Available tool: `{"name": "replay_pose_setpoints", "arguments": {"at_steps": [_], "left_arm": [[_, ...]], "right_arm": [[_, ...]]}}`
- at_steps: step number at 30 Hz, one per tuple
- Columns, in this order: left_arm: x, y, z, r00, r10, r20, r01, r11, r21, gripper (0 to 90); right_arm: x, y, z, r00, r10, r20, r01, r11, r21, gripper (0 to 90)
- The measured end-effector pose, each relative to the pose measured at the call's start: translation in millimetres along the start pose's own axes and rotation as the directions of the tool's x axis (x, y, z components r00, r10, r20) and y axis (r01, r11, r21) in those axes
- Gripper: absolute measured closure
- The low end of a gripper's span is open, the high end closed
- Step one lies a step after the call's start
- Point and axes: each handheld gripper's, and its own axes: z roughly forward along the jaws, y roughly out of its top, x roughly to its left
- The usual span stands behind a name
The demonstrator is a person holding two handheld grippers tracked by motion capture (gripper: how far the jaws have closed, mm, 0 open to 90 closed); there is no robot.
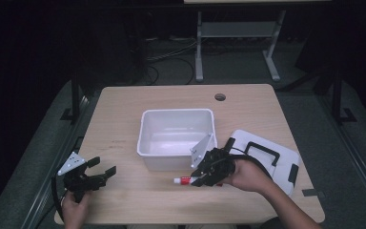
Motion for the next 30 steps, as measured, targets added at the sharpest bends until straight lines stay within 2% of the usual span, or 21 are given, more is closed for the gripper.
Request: {"name": "replay_pose_setpoints", "arguments": {"at_steps": [1, 6, 18, 30], "left_arm": [[0.0, -0.1, -0.1, 1.0000, -0.003, 0.000, 0.003, 1.0000, 0.001, 15.5], [0.7, -0.1, -0.5, 1.0000, -0.003, -0.001, 0.003, 1.0000, 0.002, 15.5], [1.2, -0.1, -0.7, 1.0000, -0.007, -0.001, 0.007, 1.0000, 0.001, 15.5], [3.0, -0.3, -1.2, 1.0000, -0.006, -0.005, 0.006, 1.0000, -0.004, 15.5]], "right_arm": [[-1.0, 5.7, -6.1, 1.0000, -0.004, 0.003, 0.004, 1.0000, -0.006, 71.0], [-3.8, 14.4, -14.6, 0.9999, -0.008, 0.007, 0.008, 0.9998, -0.017, 71.0], [-22.9, 40.9, -39.3, 0.9990, -0.014, 0.043, 0.015, 0.9989, -0.045, 71.0], [-44.8, 55.7, -45.9, 0.9984, -0.004, 0.056, 0.005, 0.9995, -0.032, 71.0]]}}
